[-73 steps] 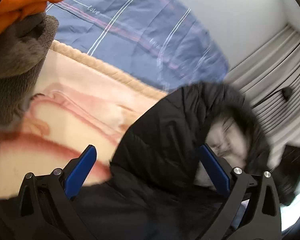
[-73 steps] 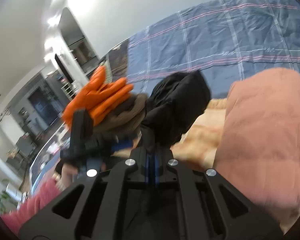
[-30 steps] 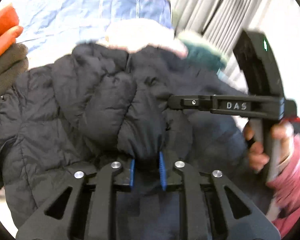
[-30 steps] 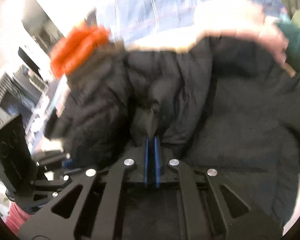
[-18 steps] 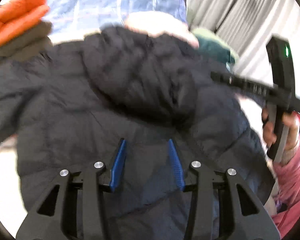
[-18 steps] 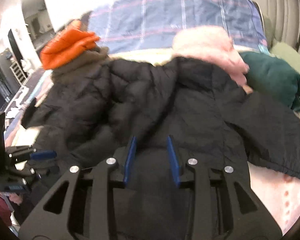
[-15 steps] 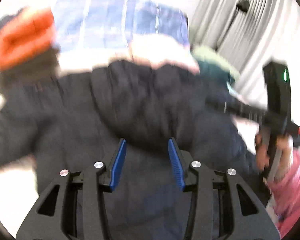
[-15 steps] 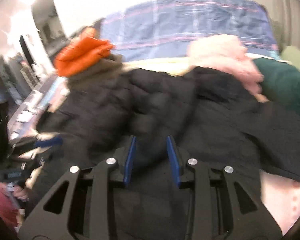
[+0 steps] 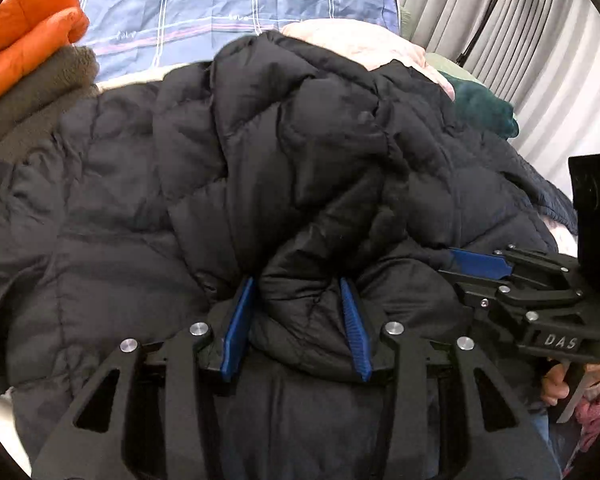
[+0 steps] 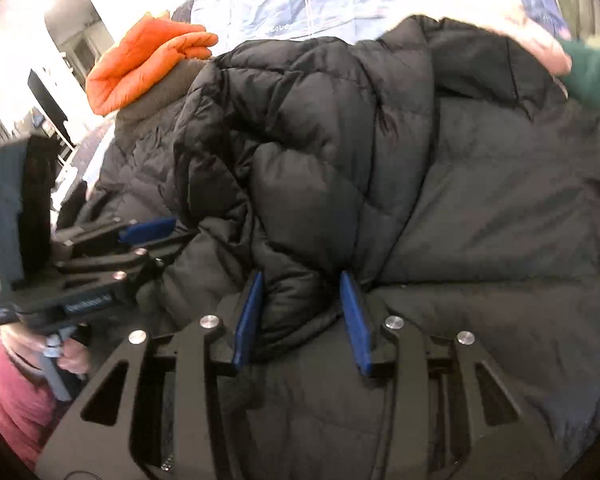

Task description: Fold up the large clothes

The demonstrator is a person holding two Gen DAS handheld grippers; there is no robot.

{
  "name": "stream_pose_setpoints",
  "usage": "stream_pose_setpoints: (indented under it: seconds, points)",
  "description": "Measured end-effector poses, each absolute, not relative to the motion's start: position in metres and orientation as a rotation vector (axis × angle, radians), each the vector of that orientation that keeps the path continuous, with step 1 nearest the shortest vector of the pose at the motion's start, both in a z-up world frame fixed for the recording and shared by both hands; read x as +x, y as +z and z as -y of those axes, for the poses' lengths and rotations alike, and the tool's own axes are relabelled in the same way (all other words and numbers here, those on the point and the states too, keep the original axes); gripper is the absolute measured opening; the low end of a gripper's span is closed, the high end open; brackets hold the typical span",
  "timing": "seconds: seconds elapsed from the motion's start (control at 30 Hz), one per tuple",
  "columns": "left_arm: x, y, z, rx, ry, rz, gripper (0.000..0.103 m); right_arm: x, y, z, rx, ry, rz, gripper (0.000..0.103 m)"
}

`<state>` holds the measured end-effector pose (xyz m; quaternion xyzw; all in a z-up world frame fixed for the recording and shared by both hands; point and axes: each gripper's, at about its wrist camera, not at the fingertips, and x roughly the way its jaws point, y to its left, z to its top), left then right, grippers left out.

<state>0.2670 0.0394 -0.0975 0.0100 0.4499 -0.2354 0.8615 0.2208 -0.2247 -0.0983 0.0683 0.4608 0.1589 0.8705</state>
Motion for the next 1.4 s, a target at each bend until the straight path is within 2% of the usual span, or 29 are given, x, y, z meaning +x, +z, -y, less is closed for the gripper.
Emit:
stream_pose_setpoints:
  seconds: [0.07,0.13,0.17,0.2,0.27,0.37,0.47,0.57,0.63,0.77,0.8,0.87,0.9,0.93,0.97,1.0,1.17,1.33,1.4]
  points:
    - [0.257,-0.089,-0.039,0.04,-0.478,-0.922,0.045,0.217,-0.091,0.218,0.105,0.314,-0.952,0.041]
    - [0.243,-0.076,-0.045,0.03,-0.478,-0.886,0.046,0.209,-0.073,0.218,0.091,0.31,-0.895,0.046]
    - [0.235,-0.068,-0.051,0.024,-0.477,-0.862,0.048,0.204,-0.065,0.218,0.086,0.311,-0.852,0.056]
    - [0.228,-0.063,-0.056,0.023,-0.464,-0.846,0.055,0.2,-0.06,0.219,0.075,0.304,-0.825,0.07]
    - [0.213,-0.055,-0.072,0.01,-0.429,-0.819,0.06,0.199,-0.063,0.212,-0.002,0.253,-0.82,0.08]
    - [0.198,-0.05,-0.107,-0.008,-0.352,-0.795,0.062,0.205,-0.088,0.205,-0.105,0.224,-0.948,0.079]
    - [0.196,-0.047,-0.143,-0.073,-0.253,-0.782,0.062,0.201,-0.065,0.204,-0.057,0.202,-0.918,0.079]
    - [0.203,-0.035,-0.184,-0.155,-0.167,-0.72,0.062,0.196,-0.022,0.195,-0.008,0.19,-0.805,0.079]
    - [0.207,-0.03,-0.206,-0.197,-0.104,-0.676,0.062,0.195,0.004,0.18,-0.017,0.216,-0.748,0.076]
    - [0.197,-0.034,-0.265,-0.315,0.041,-0.588,0.062,0.201,0.044,0.128,-0.031,0.377,-0.738,0.038]
    - [0.188,-0.038,-0.281,-0.335,0.098,-0.569,0.062,0.204,0.048,0.113,-0.038,0.412,-0.749,0.034]
    - [0.18,-0.04,-0.306,-0.313,0.21,-0.559,0.059,0.216,0.053,0.063,-0.081,0.498,-0.778,0.034]
    - [0.179,-0.036,-0.319,-0.289,0.259,-0.547,0.058,0.22,0.05,0.038,-0.105,0.536,-0.799,0.036]
    - [0.175,-0.032,-0.332,-0.273,0.305,-0.527,0.058,0.229,0.045,0.008,-0.118,0.584,-0.836,0.041]
    - [0.17,-0.029,-0.347,-0.26,0.35,-0.51,0.058,0.237,0.039,-0.015,-0.109,0.621,-0.877,0.056]
    - [0.169,-0.029,-0.358,-0.246,0.368,-0.515,0.058,0.249,0.029,-0.044,-0.081,0.66,-0.935,0.064]
    - [0.17,-0.061,-0.395,-0.149,0.341,-0.634,0.058,0.308,-0.021,-0.149,0.044,0.751,-1.186,0.072]
    - [0.177,-0.087,-0.432,-0.33,0.314,-0.692,0.058,0.341,-0.06,-0.212,0.08,0.765,-1.256,0.077]
    - [0.177,-0.094,-0.433,-0.357,0.289,-0.698,0.058,0.346,-0.07,-0.229,0.088,0.781,-1.275,0.084]
